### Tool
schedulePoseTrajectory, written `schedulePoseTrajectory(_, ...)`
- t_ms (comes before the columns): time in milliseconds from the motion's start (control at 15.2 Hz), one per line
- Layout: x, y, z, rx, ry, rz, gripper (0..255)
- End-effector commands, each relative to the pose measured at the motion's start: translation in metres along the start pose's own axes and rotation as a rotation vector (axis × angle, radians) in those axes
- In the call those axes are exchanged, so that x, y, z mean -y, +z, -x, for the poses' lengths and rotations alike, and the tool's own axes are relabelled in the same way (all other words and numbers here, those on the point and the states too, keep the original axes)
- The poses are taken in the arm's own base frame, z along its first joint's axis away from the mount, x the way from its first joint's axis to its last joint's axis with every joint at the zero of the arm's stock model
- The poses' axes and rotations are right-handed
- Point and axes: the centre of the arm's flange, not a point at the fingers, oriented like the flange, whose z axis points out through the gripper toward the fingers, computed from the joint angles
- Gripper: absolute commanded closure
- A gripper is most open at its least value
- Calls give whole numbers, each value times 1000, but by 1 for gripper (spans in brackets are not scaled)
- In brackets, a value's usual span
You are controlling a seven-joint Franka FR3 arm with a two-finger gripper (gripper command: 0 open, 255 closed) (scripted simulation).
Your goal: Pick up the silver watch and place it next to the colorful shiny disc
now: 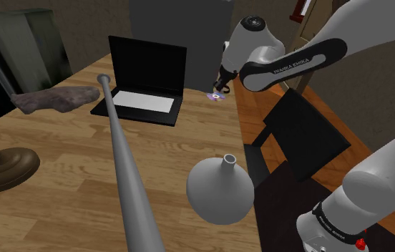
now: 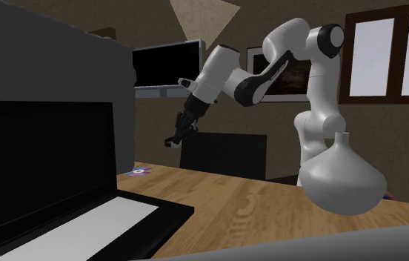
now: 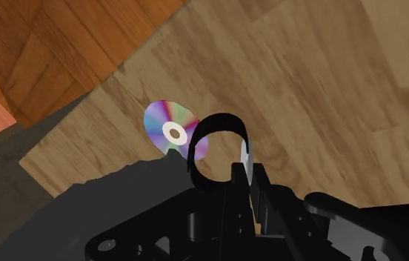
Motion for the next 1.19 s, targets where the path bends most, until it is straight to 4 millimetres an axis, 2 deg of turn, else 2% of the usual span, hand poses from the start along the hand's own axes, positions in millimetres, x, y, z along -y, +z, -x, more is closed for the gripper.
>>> schedulePoseTrajectory(0,-1,9,5,-1,-1,0,255)
schedulePoseTrajectory(1122,31,82,36,-1,-1,0,255)
